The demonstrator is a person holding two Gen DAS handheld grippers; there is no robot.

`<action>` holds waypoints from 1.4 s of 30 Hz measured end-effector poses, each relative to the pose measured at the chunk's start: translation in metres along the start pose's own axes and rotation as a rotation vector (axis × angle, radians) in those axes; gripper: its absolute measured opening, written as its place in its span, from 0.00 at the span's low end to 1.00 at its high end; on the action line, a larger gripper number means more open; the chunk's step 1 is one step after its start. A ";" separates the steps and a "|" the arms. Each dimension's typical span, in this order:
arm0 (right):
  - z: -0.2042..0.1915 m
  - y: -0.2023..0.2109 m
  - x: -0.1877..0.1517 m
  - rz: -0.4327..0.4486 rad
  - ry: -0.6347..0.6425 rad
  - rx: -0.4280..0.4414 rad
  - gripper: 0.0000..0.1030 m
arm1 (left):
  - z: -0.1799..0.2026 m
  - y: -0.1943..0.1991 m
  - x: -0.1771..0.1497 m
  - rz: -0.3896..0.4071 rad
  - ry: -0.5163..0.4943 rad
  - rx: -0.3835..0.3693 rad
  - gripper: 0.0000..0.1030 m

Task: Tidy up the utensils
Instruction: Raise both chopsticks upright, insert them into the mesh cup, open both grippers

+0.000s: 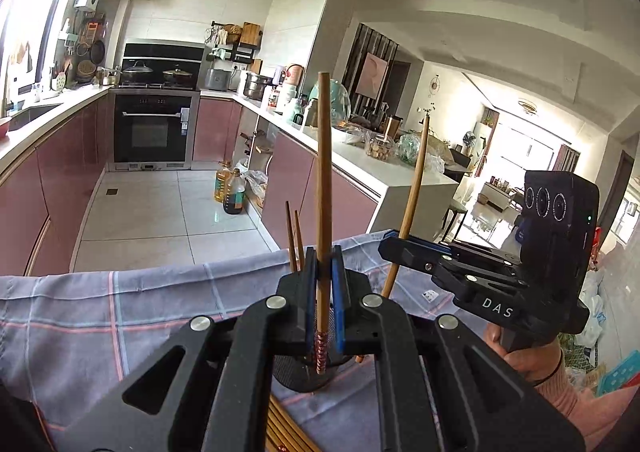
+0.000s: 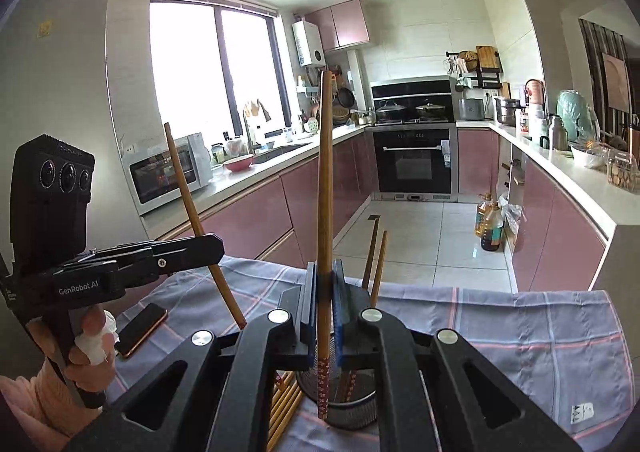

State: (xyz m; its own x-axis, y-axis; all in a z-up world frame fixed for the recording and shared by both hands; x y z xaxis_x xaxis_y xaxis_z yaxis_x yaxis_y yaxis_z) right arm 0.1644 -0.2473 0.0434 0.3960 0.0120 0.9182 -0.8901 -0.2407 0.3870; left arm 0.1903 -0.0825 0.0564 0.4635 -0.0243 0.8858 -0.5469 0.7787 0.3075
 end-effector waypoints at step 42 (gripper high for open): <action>0.004 -0.080 -0.068 -0.281 -0.003 -0.040 0.11 | -0.053 -0.092 -0.057 -0.259 0.071 0.065 0.09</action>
State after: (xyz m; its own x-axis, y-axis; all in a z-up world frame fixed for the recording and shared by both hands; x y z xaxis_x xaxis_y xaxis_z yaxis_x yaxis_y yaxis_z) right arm 0.2096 -0.2331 -0.0509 0.6290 0.0698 0.7743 -0.7535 -0.1901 0.6293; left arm 0.2515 -0.1195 -0.0410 0.6403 -0.1713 0.7488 -0.4460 0.7107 0.5440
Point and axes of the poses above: each gripper's, at about its wrist camera, not at the fingertips, and y roughly against the way its jaws point, z to its right, x to its top, the point moved 5 cm from there along -y, roughly the way its jaws point, and after that the axes turned 15 degrees about -x, right-handed, at the moved point
